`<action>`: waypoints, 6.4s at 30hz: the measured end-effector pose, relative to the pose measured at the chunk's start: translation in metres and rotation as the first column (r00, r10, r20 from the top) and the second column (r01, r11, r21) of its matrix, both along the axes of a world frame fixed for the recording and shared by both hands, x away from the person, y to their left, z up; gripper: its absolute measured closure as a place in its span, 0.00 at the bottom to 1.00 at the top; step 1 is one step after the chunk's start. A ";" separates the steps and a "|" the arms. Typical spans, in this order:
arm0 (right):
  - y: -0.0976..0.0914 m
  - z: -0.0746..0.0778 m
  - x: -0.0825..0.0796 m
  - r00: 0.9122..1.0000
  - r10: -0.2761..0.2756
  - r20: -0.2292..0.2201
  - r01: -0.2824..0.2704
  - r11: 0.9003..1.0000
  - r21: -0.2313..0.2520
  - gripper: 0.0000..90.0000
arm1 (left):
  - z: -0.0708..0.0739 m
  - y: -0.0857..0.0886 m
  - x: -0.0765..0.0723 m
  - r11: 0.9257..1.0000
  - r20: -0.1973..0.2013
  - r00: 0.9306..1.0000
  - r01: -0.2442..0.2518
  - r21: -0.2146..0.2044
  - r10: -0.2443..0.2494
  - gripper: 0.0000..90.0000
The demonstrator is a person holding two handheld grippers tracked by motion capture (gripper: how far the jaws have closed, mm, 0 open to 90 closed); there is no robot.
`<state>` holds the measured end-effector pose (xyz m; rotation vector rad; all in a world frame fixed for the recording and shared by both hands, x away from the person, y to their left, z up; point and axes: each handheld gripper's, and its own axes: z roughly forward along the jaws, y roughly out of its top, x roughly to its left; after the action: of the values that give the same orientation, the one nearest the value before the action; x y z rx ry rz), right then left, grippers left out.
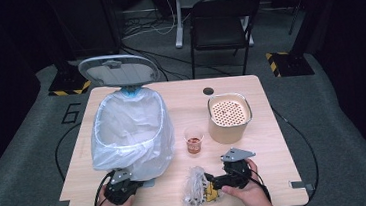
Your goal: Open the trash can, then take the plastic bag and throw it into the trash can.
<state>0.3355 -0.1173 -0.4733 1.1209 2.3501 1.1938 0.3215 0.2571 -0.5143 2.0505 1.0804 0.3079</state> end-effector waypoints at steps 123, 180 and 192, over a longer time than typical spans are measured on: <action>0.032 0.148 0.031 0.949 0.301 0.098 -0.304 0.953 0.014 0.84 | 0.000 -0.001 0.000 1.000 0.007 1.000 -0.006 0.001 0.006 1.00; 0.171 0.211 0.079 0.871 0.460 0.174 -0.471 0.882 0.026 0.84 | -0.001 0.000 0.000 1.000 0.005 1.000 -0.006 -0.005 0.006 1.00; 0.197 0.190 0.093 0.908 0.389 0.155 -0.395 0.919 0.007 0.38 | -0.001 0.000 0.000 1.000 0.004 1.000 -0.005 -0.009 0.005 1.00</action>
<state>0.4289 0.0793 -0.2835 0.5510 2.5127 1.4010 0.3219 0.2570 -0.5149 2.0385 1.0831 0.3091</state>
